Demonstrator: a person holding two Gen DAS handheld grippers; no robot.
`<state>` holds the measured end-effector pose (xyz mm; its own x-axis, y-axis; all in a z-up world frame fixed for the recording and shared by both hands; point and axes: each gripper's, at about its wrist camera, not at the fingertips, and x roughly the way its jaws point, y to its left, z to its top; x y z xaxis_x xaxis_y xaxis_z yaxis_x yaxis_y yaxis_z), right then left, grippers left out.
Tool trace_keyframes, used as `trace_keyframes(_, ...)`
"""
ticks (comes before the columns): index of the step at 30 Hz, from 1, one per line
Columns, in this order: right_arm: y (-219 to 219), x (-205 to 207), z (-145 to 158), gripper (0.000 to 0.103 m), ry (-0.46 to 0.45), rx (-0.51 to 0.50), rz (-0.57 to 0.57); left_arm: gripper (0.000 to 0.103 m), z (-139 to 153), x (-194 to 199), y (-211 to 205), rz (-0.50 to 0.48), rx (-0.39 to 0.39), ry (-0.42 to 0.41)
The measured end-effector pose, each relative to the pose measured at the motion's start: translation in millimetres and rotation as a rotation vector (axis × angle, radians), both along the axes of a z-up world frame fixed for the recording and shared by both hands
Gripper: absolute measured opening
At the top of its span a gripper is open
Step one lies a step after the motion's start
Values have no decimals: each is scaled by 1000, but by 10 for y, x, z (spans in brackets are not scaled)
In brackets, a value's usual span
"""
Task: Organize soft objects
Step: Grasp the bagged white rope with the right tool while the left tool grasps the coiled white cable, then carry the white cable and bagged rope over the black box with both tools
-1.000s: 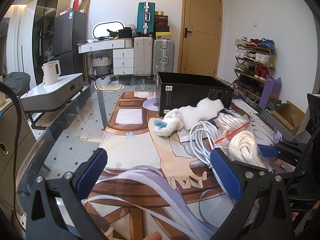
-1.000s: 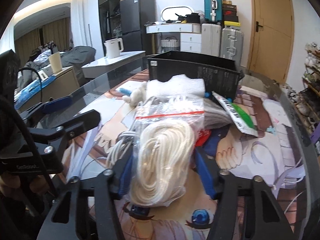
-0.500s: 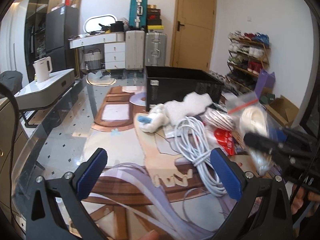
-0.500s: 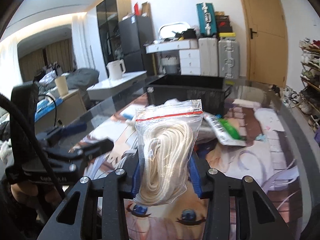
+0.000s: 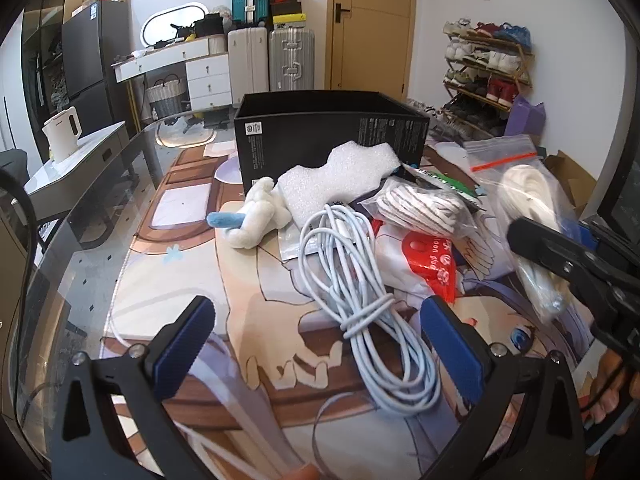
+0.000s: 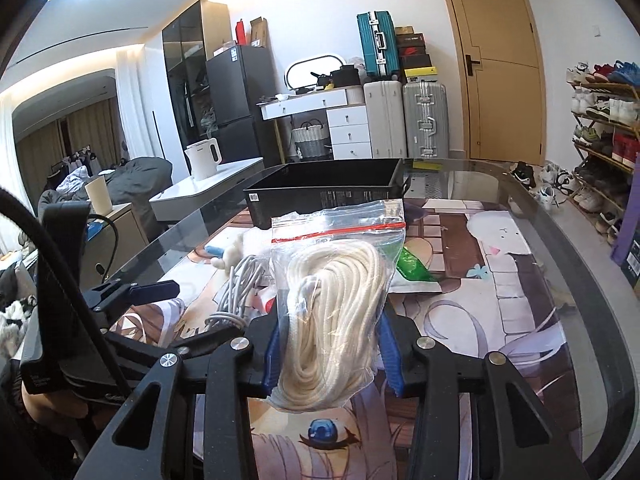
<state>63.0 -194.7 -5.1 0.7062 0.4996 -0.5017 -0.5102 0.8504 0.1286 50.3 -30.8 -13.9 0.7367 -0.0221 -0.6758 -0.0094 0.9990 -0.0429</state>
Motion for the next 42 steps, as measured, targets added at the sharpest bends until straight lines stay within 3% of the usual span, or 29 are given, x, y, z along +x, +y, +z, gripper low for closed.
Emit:
trace_keyframes(8, 15, -12, -25, 41, 3, -12, -1, 100, -68, 80, 19, 16, -13, 47)
trace_keyframes(14, 35, -2, -29, 41, 0, -19, 0, 86, -74, 38, 64, -6, -51, 41)
trace_keyframes(19, 37, -4, -46, 41, 0, -19, -2, 52, -47, 21, 40, -34, -52, 39)
trace_keyframes(25, 37, -3, -47, 41, 1, -20, 0, 31, -39, -10, 12, -69, -48, 27)
trace_keyframes(42, 58, 1, -59, 41, -2, -24, 7, 30, 118, -277, 186, -70, -78, -50)
